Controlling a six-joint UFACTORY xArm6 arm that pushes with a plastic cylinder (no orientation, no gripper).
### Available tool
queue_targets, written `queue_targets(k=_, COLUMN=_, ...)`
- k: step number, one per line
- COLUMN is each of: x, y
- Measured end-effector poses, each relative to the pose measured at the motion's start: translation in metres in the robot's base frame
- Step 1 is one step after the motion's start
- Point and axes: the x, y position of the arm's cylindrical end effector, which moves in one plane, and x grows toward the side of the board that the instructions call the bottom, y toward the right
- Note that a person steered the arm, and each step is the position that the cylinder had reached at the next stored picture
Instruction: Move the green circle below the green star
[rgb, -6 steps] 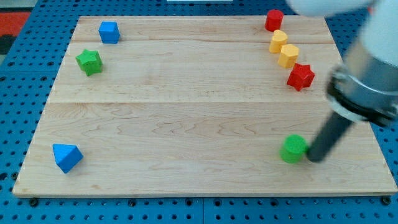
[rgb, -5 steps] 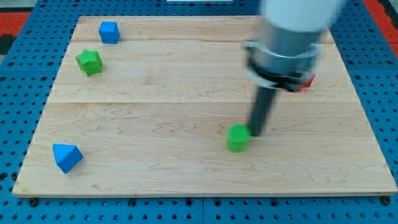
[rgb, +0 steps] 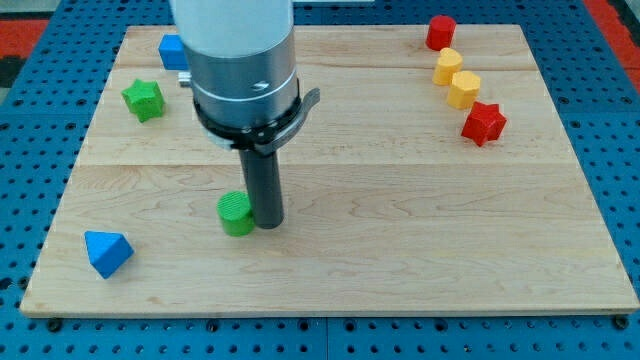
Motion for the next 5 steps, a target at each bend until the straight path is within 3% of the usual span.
queue_targets(k=2, x=-0.026, y=-0.079)
queue_targets(k=3, x=-0.001, y=-0.102)
queue_targets(k=5, x=-0.051, y=-0.144)
